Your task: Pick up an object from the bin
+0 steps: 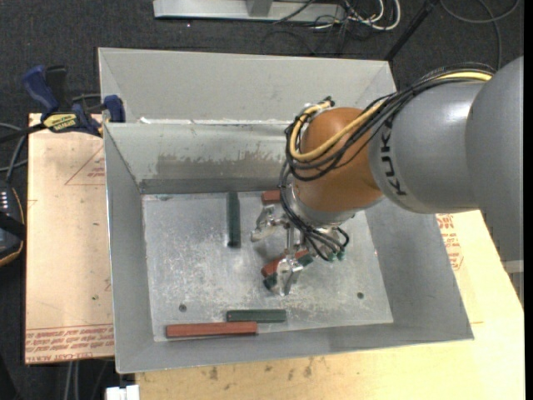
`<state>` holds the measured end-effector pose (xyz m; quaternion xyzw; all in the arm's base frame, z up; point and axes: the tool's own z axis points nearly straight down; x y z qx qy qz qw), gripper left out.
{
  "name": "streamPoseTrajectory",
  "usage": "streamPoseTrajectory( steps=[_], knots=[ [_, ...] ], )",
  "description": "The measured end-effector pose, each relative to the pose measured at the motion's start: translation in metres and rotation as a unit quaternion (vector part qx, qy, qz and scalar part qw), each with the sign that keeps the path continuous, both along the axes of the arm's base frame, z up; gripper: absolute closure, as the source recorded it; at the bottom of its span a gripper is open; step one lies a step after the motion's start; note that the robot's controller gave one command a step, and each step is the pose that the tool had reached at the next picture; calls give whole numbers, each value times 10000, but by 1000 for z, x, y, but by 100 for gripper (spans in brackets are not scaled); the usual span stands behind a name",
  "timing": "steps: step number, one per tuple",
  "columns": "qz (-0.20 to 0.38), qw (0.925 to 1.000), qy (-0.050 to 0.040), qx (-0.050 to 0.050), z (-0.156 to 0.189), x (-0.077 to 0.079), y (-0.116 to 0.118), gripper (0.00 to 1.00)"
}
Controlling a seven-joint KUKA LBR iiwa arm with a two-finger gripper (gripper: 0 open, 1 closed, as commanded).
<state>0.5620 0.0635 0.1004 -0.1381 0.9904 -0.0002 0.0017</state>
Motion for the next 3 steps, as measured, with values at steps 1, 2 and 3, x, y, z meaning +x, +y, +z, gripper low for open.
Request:
streamPoseTrajectory(
  steps=[1, 2, 3],
  knots=[
    [110, 9999, -68, 37, -20, -10, -33, 100],
    [109, 9999, -68, 38, -20, -10, -33, 100],
    [161, 9999, -20, 5, 137, 9, -38, 100]
  ],
)
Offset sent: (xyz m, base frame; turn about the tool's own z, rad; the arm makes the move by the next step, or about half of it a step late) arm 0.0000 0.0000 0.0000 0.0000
